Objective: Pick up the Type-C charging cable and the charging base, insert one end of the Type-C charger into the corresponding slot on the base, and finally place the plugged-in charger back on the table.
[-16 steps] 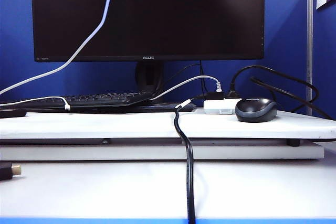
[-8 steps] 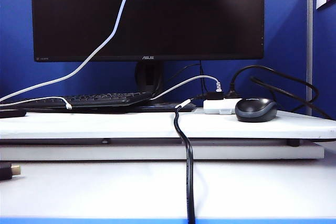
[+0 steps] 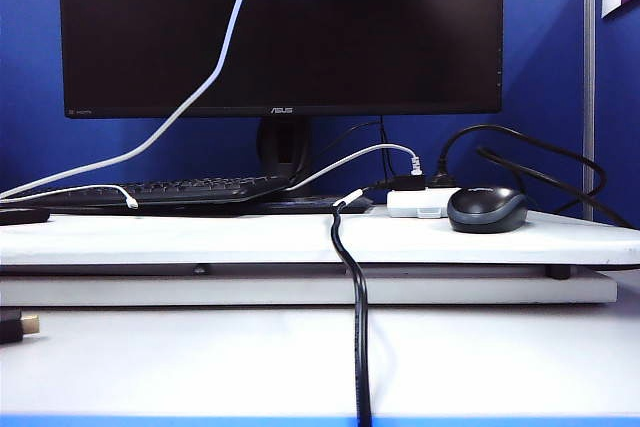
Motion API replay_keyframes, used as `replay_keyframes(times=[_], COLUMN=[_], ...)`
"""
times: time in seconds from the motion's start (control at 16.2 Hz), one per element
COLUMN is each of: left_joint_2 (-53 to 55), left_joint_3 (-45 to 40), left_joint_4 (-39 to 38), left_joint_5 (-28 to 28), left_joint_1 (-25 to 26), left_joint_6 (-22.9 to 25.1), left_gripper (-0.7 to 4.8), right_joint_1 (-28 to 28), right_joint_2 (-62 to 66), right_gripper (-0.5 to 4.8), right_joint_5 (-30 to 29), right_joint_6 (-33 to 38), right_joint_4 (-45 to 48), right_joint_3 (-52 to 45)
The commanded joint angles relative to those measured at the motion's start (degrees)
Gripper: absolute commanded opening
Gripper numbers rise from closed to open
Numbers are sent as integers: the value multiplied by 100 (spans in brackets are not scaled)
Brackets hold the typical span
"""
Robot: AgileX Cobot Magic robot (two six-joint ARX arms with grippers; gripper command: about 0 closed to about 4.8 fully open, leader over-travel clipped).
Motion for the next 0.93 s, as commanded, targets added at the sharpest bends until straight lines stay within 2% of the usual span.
replay_keyframes(times=[0.06,0.31,0.56,0.68,0.93], left_joint_2=[-26,-26,-26,-26,-28], left_joint_3=[15,15,15,15,15], left_joint_4=[-197,-173,-190,-162,136], left_joint_5=[52,-98,-127,-372,-487], left_joint_1=[4,-2,-7,-7,-7], left_joint_6=[247,11,-72,-164,-442], left_gripper=[-6,-6,-6,-6,-6], right_joint_1=[-4,-4,-4,-9,-7], right_joint_2=[-42,-39,-48,-66,-79], right_gripper=[0,0,0,-1,0], right_joint_5=[-24,-2,26,107,107], right_joint_6=[-70,-17,-17,-15,-15], right_joint_4=[13,-323,-225,35,22], right_joint_3=[39,39,39,39,39])
